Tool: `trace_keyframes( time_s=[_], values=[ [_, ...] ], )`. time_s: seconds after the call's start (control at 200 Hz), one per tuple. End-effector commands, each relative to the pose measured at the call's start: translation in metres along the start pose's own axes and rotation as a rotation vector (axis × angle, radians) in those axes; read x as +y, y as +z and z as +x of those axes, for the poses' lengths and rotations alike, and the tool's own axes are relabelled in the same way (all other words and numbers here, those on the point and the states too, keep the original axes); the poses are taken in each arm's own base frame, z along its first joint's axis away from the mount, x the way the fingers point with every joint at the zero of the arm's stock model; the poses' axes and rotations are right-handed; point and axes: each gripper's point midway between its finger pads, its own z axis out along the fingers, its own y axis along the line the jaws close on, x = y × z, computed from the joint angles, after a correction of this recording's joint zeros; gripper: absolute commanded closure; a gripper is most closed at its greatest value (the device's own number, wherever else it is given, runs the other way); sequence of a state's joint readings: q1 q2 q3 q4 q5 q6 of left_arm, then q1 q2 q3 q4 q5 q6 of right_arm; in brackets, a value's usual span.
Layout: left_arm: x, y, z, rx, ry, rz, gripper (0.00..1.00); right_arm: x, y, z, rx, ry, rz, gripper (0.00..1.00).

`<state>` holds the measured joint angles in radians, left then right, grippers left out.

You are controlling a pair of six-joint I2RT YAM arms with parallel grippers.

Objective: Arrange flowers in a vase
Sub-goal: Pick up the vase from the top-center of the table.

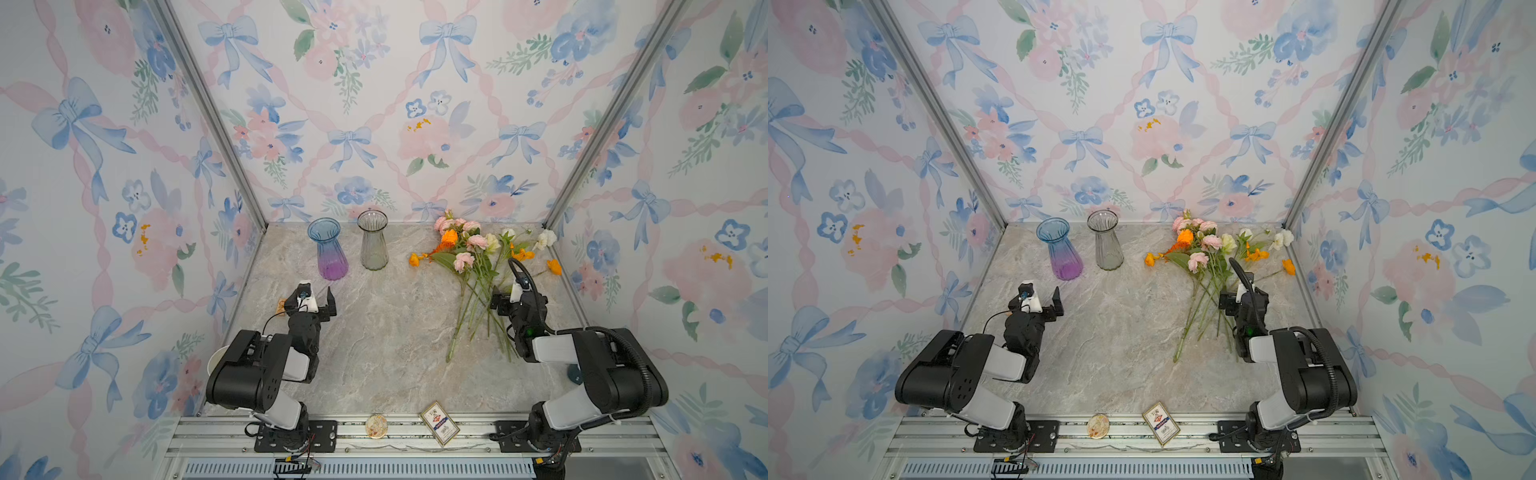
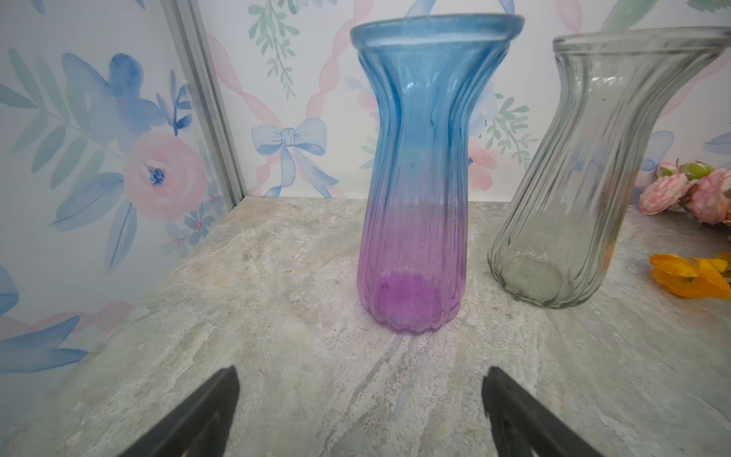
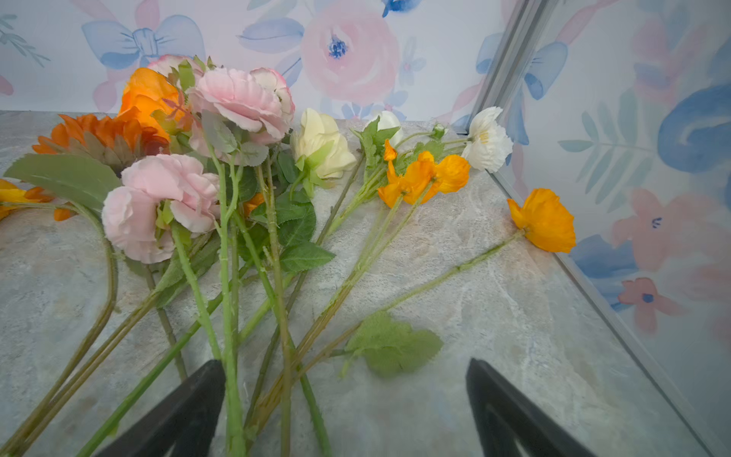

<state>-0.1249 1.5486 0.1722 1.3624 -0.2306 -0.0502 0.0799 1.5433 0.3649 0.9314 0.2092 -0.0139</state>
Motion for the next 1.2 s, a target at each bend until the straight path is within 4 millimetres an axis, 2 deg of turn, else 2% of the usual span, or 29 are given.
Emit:
trace_keyframes(
  time_s=[0.0,0.52,0.98,1.075,1.14,1.195],
  values=[
    [-0.004,0.002,-0.001,-0.005,0.018,0.018,0.02,0.001,0.004,-0.005,-0.006,0.018,-0.005,0.03],
    [0.001,0.004,-0.001,-0.003,-0.029,0.054,0.02,0.000,0.005,-0.005,-0.001,0.027,-0.019,0.03],
    [-0.002,0.004,-0.002,-0.005,-0.013,0.055,0.02,0.001,0.004,-0.004,-0.001,0.023,-0.021,0.03],
    [-0.007,0.002,-0.003,-0.008,-0.002,0.085,0.02,0.004,0.001,-0.010,-0.013,0.000,0.002,0.03],
    [-0.005,-0.002,-0.012,-0.035,-0.004,0.076,0.02,0.001,-0.006,-0.017,-0.036,-0.008,0.029,0.03],
    [-0.001,-0.008,-0.020,-0.056,-0.013,0.052,0.02,0.006,-0.014,-0.027,-0.041,-0.046,0.036,0.03]
  ],
)
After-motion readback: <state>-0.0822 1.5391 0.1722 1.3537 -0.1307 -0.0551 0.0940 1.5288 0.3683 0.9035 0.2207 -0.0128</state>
